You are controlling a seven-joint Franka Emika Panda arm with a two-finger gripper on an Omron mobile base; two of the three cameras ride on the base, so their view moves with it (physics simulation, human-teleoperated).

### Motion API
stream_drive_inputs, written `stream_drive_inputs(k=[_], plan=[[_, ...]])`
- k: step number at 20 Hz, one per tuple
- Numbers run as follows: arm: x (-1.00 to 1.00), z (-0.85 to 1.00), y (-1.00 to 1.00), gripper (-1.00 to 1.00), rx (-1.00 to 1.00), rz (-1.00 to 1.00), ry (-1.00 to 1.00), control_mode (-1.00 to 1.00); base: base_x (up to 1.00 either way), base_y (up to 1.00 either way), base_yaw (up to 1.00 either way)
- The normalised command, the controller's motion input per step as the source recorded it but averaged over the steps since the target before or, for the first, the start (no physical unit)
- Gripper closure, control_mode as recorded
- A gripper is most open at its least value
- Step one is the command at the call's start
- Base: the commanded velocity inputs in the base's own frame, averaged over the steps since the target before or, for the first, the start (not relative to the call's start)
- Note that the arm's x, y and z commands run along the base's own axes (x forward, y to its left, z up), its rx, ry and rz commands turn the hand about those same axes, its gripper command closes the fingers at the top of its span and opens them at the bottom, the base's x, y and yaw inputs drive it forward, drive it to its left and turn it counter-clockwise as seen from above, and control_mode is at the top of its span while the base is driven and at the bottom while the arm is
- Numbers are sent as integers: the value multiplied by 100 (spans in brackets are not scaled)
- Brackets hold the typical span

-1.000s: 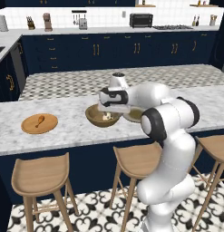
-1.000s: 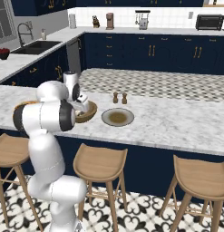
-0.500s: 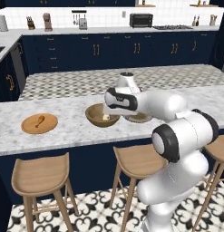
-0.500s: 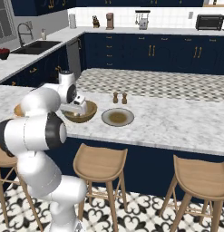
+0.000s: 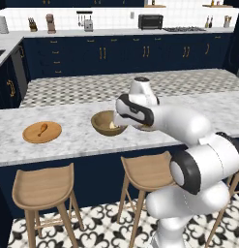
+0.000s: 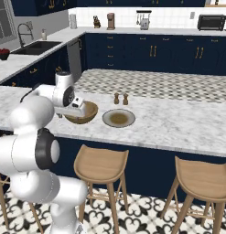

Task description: Pick the chicken drumstick and mushroom from their plates and place them in the bowl. Then put the bowl in the fridge.

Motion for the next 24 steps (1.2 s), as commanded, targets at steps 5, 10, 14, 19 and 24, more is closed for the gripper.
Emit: stream_drive_inputs(k=[5, 10, 14, 19, 24], plan=[[-4, 0, 8, -100, 0, 0, 0, -100, 0, 0, 0], [0, 1, 0, -100, 0, 0, 0, -100, 0, 0, 0], [0, 0, 3, -100, 0, 0, 0, 100, 0, 55, -5], [0, 0, 0, -100, 0, 0, 0, 100, 14, 91, -7], [0, 0, 0, -100, 0, 0, 0, 100, 60, 27, -2]])
